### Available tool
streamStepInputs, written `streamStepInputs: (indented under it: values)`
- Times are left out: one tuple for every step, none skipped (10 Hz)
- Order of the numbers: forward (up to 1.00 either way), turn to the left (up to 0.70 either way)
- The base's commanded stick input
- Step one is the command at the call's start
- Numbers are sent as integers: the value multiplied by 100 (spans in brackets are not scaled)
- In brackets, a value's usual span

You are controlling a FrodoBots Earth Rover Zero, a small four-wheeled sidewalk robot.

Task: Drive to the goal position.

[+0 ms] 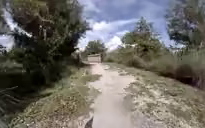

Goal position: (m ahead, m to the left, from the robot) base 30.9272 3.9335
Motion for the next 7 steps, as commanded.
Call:
streamStepInputs:
  values:
    - [85, 0]
    - [85, 0]
    - [85, 0]
    - [85, 0]
    - [85, 0]
    - [85, 0]
    - [85, 0]
